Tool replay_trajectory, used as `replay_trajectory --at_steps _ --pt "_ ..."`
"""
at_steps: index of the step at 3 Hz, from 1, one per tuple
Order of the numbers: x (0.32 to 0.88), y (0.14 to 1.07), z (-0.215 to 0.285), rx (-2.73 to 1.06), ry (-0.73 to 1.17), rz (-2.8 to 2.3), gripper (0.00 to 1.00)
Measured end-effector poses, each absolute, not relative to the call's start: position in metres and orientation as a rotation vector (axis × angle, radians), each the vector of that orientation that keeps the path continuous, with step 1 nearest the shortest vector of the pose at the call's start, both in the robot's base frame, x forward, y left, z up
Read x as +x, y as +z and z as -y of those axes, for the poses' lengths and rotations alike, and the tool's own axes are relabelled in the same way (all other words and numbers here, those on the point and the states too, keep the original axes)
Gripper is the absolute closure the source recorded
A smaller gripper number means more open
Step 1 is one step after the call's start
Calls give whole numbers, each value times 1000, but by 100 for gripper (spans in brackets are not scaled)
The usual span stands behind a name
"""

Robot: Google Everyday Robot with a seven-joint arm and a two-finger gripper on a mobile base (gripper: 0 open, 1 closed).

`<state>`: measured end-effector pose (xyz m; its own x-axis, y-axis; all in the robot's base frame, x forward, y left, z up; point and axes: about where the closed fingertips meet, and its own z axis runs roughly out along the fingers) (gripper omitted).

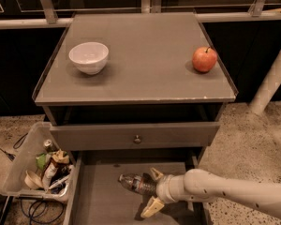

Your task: Pick water bottle from middle drawer and place on counter

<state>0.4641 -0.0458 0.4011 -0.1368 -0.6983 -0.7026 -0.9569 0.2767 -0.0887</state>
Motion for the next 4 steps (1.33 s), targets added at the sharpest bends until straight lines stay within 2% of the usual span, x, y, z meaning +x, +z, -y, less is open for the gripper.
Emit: replay_trajectory --at_steps 3,4 --pt "465 372 34 -1474 624 -1941 0" --pt "465 372 34 -1476 625 -1941 18"
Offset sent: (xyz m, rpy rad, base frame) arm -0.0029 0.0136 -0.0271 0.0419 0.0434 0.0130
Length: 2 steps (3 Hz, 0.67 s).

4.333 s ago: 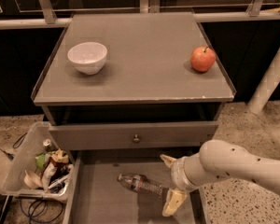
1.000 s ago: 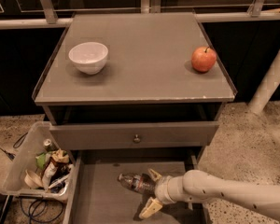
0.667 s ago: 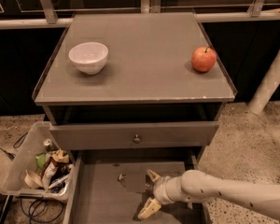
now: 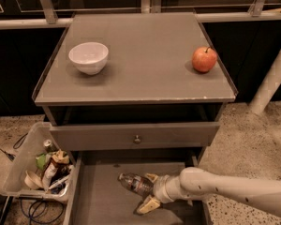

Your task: Pick water bottle from middle drawer and place on counter

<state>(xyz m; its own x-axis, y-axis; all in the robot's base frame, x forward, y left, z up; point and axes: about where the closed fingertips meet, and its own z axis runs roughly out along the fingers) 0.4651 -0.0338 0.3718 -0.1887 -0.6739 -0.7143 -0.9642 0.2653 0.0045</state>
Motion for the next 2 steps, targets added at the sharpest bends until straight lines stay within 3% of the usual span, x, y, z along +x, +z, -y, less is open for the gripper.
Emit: replay_trajectory --at_steps 2 --pt "465 372 34 -1476 626 -1941 65"
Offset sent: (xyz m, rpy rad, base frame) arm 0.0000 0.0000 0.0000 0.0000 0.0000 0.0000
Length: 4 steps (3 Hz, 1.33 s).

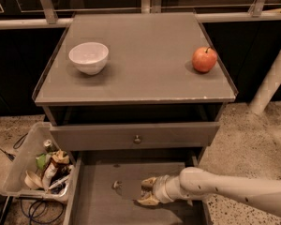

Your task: Pick water bottle from middle drawer and place on counter

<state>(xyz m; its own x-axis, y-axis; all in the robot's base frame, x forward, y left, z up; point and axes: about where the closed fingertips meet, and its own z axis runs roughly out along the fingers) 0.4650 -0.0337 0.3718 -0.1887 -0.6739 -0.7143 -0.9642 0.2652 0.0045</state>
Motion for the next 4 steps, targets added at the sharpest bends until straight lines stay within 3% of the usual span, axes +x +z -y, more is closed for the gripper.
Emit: replay_trajectory --at_steps 1,2,4 --pt "465 375 31 -1503 646 -1947 90" --pt "463 398 35 -1551 678 -1938 100" --pt "439 485 61 -1607 771 -1805 100"
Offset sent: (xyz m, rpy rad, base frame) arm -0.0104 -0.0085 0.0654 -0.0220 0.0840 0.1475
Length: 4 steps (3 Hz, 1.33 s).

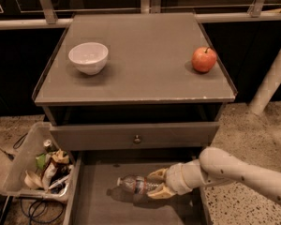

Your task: Pick water bottle from middle drawer and place on counter

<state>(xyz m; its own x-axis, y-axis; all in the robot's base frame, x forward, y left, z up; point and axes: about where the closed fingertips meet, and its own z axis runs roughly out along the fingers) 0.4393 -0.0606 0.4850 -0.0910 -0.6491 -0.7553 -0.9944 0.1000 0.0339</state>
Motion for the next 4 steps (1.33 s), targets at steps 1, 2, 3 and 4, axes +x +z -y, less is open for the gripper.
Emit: replay_trajectory --at_steps 1,2,3,4 --pt "425 530 79 -1624 780 -1748 100" --pt "424 579 84 -1651 720 -1725 100" --pt "437 630 85 -1642 580 -1767 100" --pt "449 682 87 -1606 426 -1800 100"
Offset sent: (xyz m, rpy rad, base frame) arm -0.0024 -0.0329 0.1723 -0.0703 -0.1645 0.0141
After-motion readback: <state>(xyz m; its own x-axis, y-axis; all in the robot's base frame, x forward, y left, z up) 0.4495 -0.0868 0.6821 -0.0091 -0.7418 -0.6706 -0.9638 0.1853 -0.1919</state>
